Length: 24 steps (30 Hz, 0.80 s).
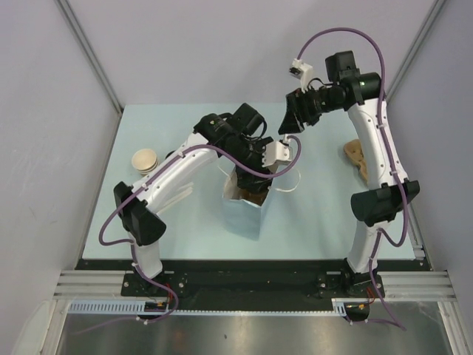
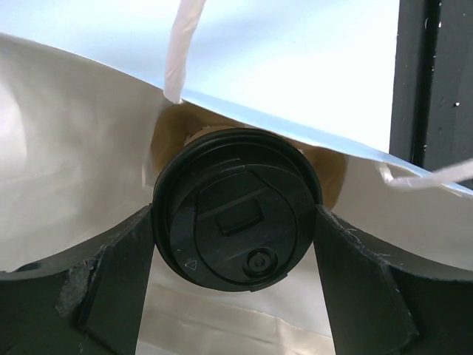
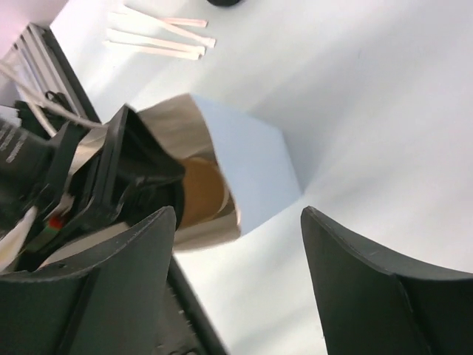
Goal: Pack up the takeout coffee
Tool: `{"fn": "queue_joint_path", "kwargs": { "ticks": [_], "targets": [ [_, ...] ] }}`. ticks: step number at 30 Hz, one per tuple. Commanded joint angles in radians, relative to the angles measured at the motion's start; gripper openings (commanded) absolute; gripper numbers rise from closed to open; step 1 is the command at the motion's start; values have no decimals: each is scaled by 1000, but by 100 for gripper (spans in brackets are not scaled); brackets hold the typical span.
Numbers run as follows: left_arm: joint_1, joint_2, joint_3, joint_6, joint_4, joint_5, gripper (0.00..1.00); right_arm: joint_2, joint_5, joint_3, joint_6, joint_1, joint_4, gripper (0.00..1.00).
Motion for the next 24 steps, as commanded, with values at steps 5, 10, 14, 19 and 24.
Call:
{"fn": "queue_joint_path", "kwargs": {
  "ticks": [5, 10, 14, 19, 24],
  "targets": [
    [0, -47, -2, 0, -13, 43, 34, 89, 54, 69, -221, 131, -57, 67],
    [0, -56, -19, -11, -2, 37, 33, 108, 86, 43, -212, 145, -52, 49],
    [2, -64, -28, -26, -8, 37, 33, 111, 110, 30, -185, 140, -61, 16],
    [25, -86, -60, -58, -19, 37, 33, 56, 130, -29, -139, 96, -71, 0],
    [60, -95, -48, -75, -21, 17, 33, -32, 129, -170, -116, 73, -52, 0]
  ]
}}
